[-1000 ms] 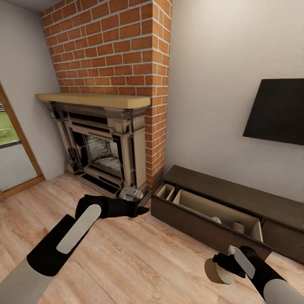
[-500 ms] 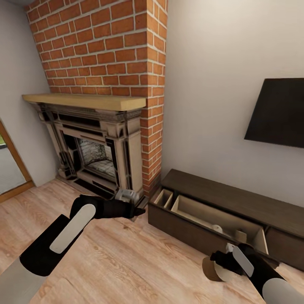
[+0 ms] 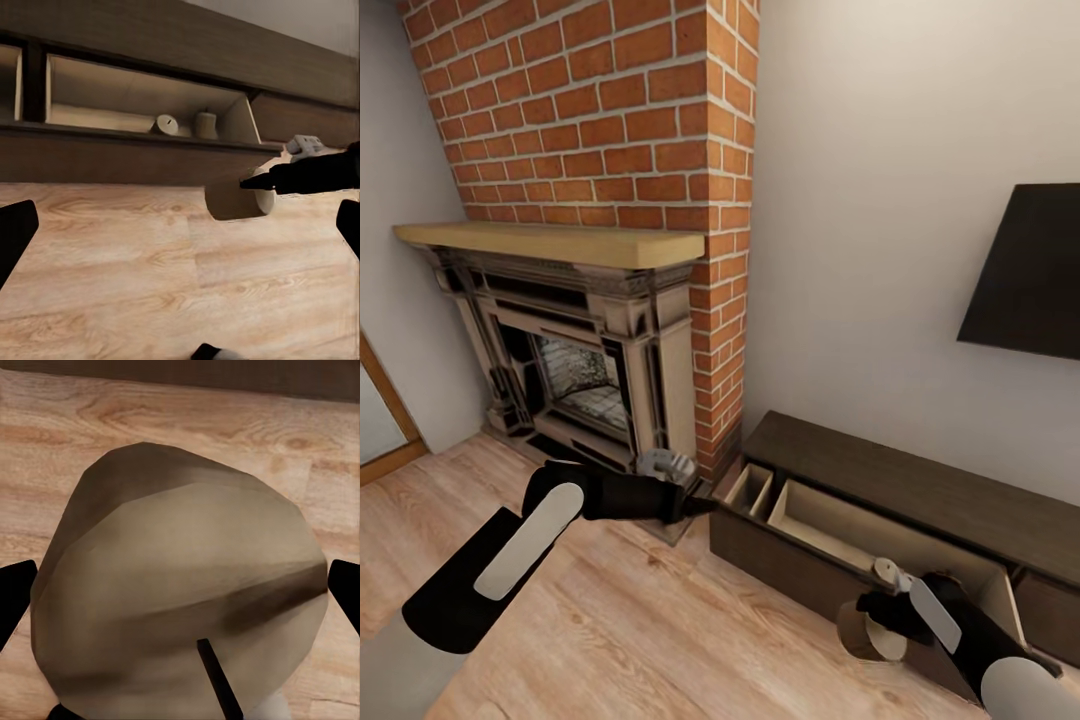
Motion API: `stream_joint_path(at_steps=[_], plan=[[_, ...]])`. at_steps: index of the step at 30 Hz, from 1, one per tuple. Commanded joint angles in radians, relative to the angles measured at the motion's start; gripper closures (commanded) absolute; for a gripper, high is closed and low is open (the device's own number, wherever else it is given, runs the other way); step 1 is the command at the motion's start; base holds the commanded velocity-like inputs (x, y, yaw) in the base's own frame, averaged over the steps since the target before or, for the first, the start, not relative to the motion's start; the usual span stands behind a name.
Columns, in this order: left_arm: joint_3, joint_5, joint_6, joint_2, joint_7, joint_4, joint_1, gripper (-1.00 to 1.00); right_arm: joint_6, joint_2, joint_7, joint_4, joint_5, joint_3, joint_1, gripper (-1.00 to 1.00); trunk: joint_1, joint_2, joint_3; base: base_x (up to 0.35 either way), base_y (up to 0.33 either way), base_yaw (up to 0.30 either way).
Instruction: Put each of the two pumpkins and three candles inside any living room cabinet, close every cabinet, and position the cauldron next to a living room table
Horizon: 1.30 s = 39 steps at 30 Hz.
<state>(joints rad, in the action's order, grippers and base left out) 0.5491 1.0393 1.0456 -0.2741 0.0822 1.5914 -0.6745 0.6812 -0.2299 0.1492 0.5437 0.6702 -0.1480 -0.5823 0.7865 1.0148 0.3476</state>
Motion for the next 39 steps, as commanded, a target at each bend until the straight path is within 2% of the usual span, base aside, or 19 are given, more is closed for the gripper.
stream_joint_path(at_steps=[1, 8, 10, 14, 21, 25, 28, 30, 35, 39], plan=[[0.001, 0.008, 0.002, -0.008, -0.017, 0.001, -0.001, -1.00, 0.002, -0.002, 0.009, 0.009, 0.011, -0.007, -0.001, 1.00, 0.001, 0.001, 0.001, 0.276, 0.000, 0.000], [0.002, 0.008, 0.002, -0.021, -0.060, 0.001, -0.002, -1.00, 0.003, -0.002, 0.009, 0.089, 0.011, -0.011, 0.004, 1.00, 0.001, 0.001, 0.001, 0.277, 0.000, 0.000], [0.002, 0.008, 0.002, -0.022, -0.083, 0.001, -0.002, -1.00, 0.005, -0.003, 0.009, 0.161, 0.011, -0.010, 0.008, 1.00, 0.001, 0.001, 0.001, 0.278, 0.000, 0.000], [0.002, 0.007, 0.002, -0.029, -0.122, 0.001, -0.002, -1.00, 0.025, -0.005, 0.009, 0.237, 0.011, -0.008, 0.015, 1.00, 0.001, 0.001, 0.001, 0.269, 0.000, 0.000], [0.001, 0.007, 0.002, -0.039, -0.146, 0.001, -0.001, -1.00, 0.038, -0.007, 0.010, 0.273, 0.010, -0.005, 0.021, 1.00, 0.001, 0.001, 0.001, 0.240, 0.000, 0.000], [0.002, 0.007, 0.002, -0.040, -0.165, 0.001, -0.001, -1.00, 0.038, -0.005, 0.014, 0.276, 0.009, 0.029, 0.022, 1.00, 0.001, 0.001, 0.001, 0.210, -0.002, 0.000], [0.002, 0.006, 0.002, -0.040, -0.187, 0.001, -0.001, -1.00, 0.041, -0.003, 0.019, 0.277, 0.005, 0.079, 0.022, 1.00, 0.001, 0.001, 0.001, 0.097, -0.088, 0.000], [0.001, 0.006, 0.002, -0.040, -0.193, 0.001, -0.001, -1.00, 0.048, -0.004, 0.021, 0.277, 0.003, 0.094, 0.022, 1.00, 0.001, 0.001, 0.001, 0.042, -0.109, 0.000], [0.001, 0.005, 0.002, -0.040, -0.197, 0.001, -0.001, -1.00, 0.057, -0.005, 0.038, 0.275, -0.001, 0.107, 0.022, 1.00, 0.001, 0.001, 0.001, 0.017, -0.046, 0.000], [0.001, 0.005, 0.002, -0.040, -0.198, 0.001, -0.001, -1.00, 0.058, -0.001, 0.093, 0.275, 0.001, 0.107, 0.022, 1.00, 0.001, 0.001, 0.001, 0.004, -0.012, 0.000]])
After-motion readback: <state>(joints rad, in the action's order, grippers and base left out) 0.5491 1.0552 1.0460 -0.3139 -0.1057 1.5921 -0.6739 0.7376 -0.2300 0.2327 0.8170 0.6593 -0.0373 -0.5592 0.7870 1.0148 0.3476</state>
